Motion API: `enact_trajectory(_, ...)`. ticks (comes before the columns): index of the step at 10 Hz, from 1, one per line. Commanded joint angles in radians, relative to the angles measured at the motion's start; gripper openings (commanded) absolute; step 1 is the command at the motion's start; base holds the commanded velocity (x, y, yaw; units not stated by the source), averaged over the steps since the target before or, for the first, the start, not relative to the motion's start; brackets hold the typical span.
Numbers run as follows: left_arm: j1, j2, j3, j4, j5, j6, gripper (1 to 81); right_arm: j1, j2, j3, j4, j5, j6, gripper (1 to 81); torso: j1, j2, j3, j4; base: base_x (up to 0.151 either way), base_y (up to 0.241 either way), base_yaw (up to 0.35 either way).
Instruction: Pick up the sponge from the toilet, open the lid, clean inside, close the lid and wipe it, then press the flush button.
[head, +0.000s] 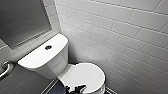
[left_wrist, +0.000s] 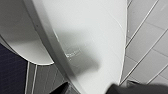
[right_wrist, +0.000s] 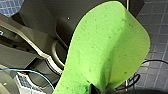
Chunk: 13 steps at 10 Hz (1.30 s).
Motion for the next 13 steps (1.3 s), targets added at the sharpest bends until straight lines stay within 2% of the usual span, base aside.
enact_trajectory(1,-0.151,-0.058,0.087,0.068,-0.135,-0.062,81.1,-0.038,-0.018,0.007,-0.004,-0.061,0.003,1.0,0.0,0.0,0.0,0.0,0.0,0.0,0.0)
enact_trajectory(2,-0.152,-0.067,0.096,0.067,-0.152,-0.069,81.1,-0.038,-0.016,0.007,-0.005,-0.061,0.005,1.0,0.0,0.0,0.066,0.0,0.0,0.0,0.0)
enact_trajectory(3,-0.151,-0.075,0.105,0.067,-0.153,-0.071,81.1,-0.038,-0.015,0.002,-0.004,-0.06,0.005,1.0,0.0,0.0,0.098,0.0,0.0,0.0,0.0)
enact_trajectory(4,-0.151,-0.08,0.106,0.065,-0.153,-0.089,81.1,-0.038,-0.012,-0.004,-0.004,-0.06,0.006,1.0,0.0,0.0,0.021,0.0,0.0,0.0,0.0)
enact_trajectory(6,-0.149,-0.096,0.106,0.045,-0.152,-0.136,81.1,-0.039,-0.009,-0.007,-0.005,-0.06,0.005,1.0,0.0,0.0,0.071,0.0,0.0,0.0,0.0)
enact_trajectory(10,-0.158,-0.136,0.065,0.036,-0.15,-0.282,81.1,-0.041,0.004,-0.009,-0.007,-0.06,0.0,1.0,0.0,-0.001,0.082,0.0,0.0,0.0,0.0)
enact_trajectory(13,-0.195,-0.162,0.051,0.042,-0.15,-0.312,81.1,-0.044,0.008,-0.009,-0.008,-0.06,-0.001,1.0,0.0,-0.001,0.082,0.0,0.0,0.0,0.0)
